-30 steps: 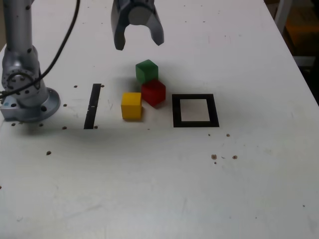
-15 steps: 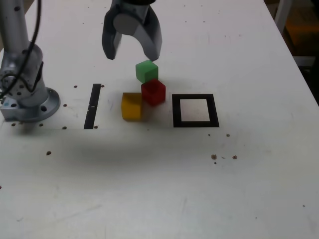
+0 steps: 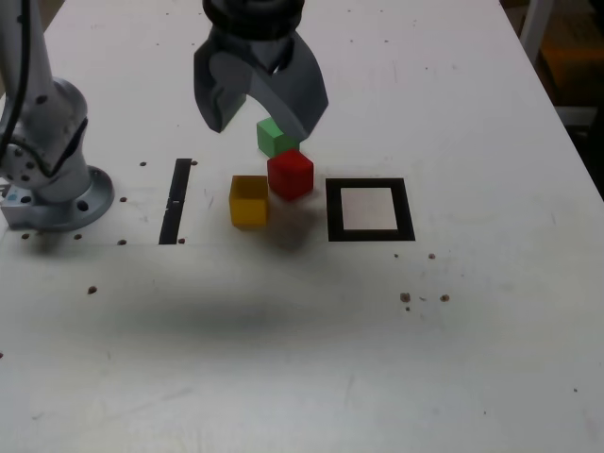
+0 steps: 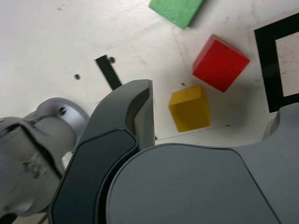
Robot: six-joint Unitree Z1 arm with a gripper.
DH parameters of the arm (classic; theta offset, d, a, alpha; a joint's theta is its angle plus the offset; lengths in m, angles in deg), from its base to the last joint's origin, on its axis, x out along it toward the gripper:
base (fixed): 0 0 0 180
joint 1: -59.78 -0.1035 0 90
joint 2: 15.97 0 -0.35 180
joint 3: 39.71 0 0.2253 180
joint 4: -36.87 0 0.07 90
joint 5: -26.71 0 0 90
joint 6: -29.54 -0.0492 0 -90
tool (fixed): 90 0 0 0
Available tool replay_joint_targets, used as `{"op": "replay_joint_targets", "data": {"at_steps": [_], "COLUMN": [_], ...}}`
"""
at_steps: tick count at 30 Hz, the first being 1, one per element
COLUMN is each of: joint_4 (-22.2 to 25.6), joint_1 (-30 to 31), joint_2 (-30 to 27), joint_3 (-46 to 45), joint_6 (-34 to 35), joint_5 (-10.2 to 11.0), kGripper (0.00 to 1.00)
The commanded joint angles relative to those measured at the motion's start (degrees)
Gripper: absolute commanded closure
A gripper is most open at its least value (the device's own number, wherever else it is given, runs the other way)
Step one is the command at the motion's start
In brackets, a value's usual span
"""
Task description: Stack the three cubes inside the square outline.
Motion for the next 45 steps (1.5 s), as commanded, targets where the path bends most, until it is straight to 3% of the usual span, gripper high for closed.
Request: {"op": "replay_joint_targets", "data": {"at_steps": [1,15,45], "joint_4": [-0.73,-2.81,-8.54], "joint_1": [0.29,0.34,1.31], "joint_2": [0.18,3.66,10.33], "joint_3": [-0.48,-3.28,-2.75], "joint_6": [-0.13,-4.65,-5.19], "joint_5": [-0.14,1.99,0.39], "kGripper": [0.05,0.12,0.16]}}
